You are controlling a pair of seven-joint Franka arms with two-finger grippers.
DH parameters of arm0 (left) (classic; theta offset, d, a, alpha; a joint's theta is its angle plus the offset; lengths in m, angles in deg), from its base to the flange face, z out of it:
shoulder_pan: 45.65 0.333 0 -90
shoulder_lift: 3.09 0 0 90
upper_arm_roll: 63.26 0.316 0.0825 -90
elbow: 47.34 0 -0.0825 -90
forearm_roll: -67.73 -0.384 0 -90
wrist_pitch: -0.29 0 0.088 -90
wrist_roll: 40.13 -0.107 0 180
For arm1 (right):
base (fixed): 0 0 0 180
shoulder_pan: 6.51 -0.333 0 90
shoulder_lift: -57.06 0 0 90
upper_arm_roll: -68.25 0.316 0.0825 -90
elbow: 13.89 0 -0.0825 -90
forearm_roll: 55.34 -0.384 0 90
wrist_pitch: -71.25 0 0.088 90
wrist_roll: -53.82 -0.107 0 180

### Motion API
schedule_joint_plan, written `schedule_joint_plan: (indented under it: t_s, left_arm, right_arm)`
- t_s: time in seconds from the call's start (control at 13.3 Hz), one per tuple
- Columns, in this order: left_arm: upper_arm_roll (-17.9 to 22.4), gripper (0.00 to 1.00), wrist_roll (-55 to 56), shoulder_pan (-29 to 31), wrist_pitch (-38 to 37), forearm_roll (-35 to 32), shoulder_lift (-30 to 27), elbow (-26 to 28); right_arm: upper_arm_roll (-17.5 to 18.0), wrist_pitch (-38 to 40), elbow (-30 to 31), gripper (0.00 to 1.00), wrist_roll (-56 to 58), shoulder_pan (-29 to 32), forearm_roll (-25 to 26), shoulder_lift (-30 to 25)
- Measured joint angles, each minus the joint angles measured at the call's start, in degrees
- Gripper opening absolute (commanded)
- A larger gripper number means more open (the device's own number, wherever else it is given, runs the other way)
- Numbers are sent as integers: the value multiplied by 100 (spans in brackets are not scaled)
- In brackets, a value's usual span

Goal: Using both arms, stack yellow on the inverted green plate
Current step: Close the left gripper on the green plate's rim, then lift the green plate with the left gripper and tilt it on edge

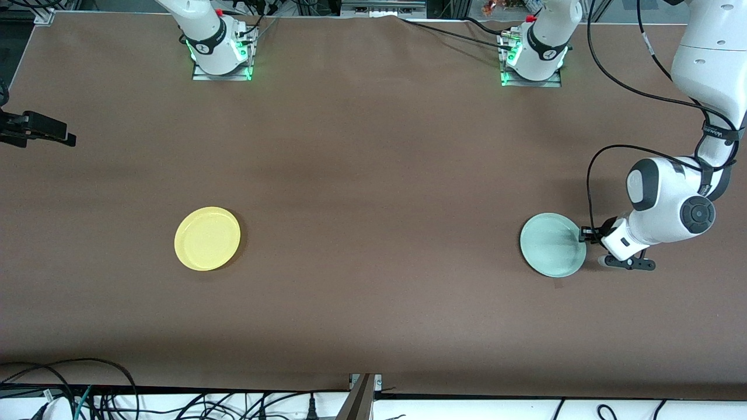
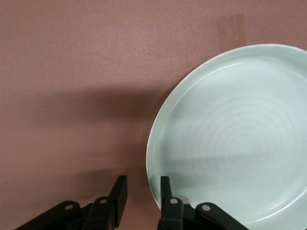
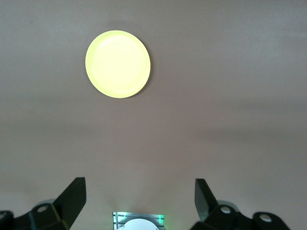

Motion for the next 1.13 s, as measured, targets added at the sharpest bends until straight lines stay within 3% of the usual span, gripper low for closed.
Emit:
schedule_joint_plan:
  t_s: [0.45, 0.53, 0.98, 1.13]
  left_arm:
    - [-10, 12, -2, 0, -3, 0, 3, 0]
    - [-12, 1, -2, -1, -5, 0, 4, 0]
    - [-54, 0, -14, -7, -135, 0, -13, -20]
    - [-177, 0, -6, -10, -546, 0, -52, -202]
  right_arm:
    - [-5, 0, -3, 100, 0, 7, -1, 0]
    - [-5, 0, -3, 100, 0, 8, -1, 0]
    - [-5, 0, -10, 100, 0, 8, -5, 0]
    - [0, 0, -17, 100, 0, 7, -17, 0]
